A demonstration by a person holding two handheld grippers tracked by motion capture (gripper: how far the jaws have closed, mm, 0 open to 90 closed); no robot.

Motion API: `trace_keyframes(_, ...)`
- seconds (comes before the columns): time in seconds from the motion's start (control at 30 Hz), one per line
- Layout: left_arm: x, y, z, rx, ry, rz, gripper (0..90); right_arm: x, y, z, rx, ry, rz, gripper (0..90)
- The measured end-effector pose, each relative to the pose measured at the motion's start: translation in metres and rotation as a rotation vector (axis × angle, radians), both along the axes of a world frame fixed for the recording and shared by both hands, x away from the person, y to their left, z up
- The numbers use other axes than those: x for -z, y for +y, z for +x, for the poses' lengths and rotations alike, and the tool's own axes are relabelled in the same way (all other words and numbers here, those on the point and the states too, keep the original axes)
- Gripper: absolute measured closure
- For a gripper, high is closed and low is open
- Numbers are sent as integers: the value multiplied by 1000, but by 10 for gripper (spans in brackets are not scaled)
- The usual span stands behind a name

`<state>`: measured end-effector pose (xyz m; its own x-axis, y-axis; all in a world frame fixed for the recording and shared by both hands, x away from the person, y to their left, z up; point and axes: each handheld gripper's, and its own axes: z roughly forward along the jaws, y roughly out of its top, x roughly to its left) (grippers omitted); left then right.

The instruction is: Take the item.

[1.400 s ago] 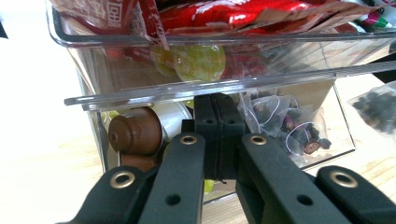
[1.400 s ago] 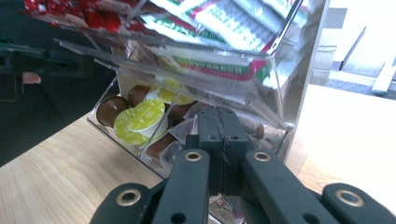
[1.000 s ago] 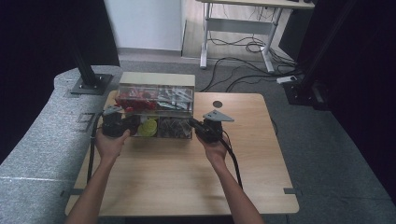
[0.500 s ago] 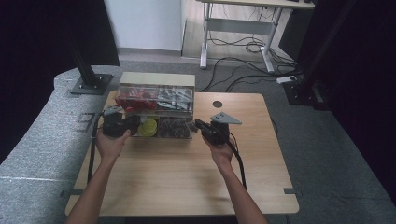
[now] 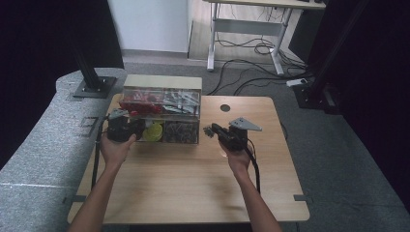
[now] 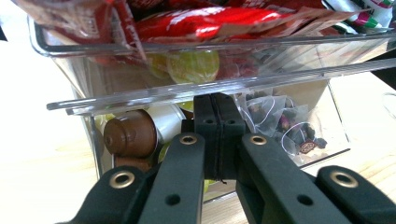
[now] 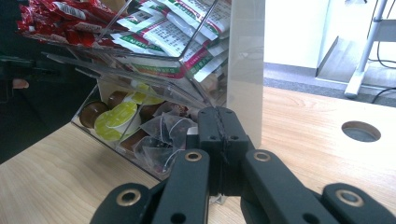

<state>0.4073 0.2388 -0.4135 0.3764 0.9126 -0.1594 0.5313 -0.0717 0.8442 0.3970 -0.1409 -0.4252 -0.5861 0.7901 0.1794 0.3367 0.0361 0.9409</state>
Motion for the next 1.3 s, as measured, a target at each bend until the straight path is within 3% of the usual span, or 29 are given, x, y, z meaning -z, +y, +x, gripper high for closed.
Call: trace_keyframes(1.3,0,1,0,0,2,-1,894,-3,-37,3,82,-1,-5,889)
